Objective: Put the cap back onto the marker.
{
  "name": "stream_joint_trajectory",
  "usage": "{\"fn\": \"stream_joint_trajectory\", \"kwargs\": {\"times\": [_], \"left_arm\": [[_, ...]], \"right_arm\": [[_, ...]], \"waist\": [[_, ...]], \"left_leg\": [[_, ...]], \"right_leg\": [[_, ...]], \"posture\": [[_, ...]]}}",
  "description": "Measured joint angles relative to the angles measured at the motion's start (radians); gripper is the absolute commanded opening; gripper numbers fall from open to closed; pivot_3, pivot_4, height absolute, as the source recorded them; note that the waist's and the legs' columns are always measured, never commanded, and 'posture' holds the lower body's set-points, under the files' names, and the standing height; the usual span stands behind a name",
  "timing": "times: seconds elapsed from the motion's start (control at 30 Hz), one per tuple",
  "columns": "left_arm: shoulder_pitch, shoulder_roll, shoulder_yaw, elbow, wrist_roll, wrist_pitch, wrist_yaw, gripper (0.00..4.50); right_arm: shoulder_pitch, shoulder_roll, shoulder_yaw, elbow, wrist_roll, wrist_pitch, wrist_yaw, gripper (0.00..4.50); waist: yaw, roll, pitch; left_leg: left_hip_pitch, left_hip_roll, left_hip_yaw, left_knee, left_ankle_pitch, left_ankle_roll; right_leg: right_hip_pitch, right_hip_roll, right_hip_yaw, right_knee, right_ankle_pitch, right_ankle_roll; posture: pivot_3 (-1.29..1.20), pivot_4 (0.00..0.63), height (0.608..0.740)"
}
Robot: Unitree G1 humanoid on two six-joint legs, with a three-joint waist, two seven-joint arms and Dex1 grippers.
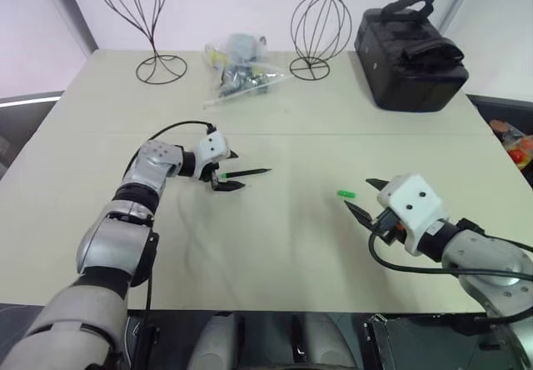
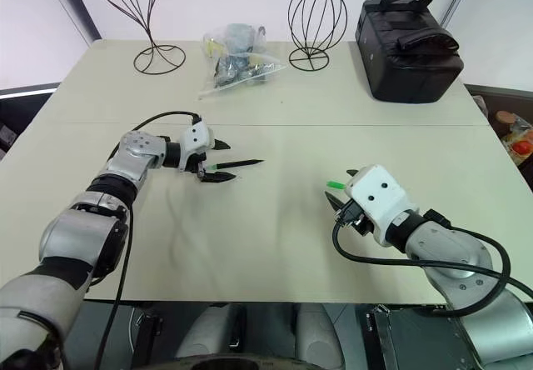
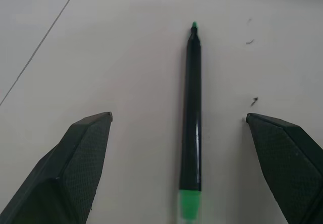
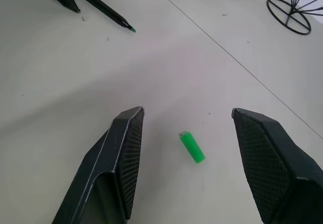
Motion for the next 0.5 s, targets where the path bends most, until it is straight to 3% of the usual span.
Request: {"fn": "stream_joint_trajectory", "kwargs": {"times": [0.5], "left_arm": [[-0.009,-0.012,-0.001,0.017,0.033,0.035,0.047,4.46]], "right_arm": [[0.002,0.003,0.0,0.0,-0.011,0.0,-0.007,2.82]], "waist": [[0.0,0.0,0.0]], "left_leg": [[0.007,0.0,0.0,0.0,0.0,0.0]], "right_leg": [[0.007,0.0,0.0,0.002,0.0,0.0]], "posture": [[0.0,0.15,0.74]]}}
